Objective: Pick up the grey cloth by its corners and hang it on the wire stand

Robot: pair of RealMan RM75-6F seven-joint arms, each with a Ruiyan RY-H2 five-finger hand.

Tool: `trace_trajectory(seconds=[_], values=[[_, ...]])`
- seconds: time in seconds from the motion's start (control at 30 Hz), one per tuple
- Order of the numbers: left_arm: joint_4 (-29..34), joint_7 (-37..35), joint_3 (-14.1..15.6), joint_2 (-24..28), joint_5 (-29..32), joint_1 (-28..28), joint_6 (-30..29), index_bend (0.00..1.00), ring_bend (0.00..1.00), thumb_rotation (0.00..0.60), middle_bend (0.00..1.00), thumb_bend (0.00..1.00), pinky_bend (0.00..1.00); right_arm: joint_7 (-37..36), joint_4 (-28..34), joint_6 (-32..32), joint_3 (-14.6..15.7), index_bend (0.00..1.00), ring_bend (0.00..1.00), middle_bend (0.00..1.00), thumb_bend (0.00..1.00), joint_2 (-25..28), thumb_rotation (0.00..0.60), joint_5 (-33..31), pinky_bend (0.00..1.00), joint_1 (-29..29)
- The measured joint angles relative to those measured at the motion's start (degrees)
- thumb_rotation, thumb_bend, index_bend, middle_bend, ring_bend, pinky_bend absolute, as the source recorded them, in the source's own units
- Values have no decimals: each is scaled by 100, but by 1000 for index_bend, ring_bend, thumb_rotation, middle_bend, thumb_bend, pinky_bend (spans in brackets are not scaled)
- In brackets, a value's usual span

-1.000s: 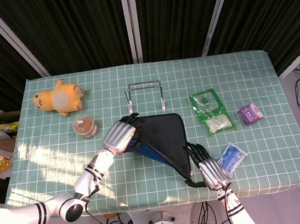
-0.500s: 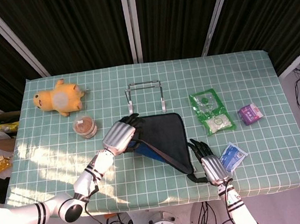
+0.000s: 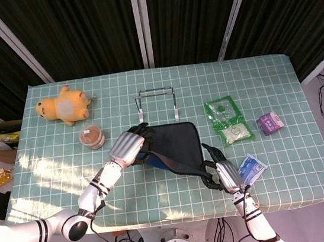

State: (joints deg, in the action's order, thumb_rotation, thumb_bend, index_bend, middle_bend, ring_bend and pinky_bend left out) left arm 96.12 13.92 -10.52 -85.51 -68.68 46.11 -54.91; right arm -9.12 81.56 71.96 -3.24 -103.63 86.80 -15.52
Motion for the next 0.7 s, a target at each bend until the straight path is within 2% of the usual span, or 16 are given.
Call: trace_trajectory(seconds=[0.33, 0.7], values=[[92, -380, 40, 172, -2, -167, -79, 850, 127, 600, 242, 432, 237, -54, 439, 11, -552, 1000, 0, 95, 572, 488, 600, -185, 0, -239], [177, -827, -105, 305, 209, -254, -50, 858, 128, 600, 259, 432, 237, 493, 695, -458, -1305, 1000, 0, 96, 574, 777, 600, -719, 0, -914]])
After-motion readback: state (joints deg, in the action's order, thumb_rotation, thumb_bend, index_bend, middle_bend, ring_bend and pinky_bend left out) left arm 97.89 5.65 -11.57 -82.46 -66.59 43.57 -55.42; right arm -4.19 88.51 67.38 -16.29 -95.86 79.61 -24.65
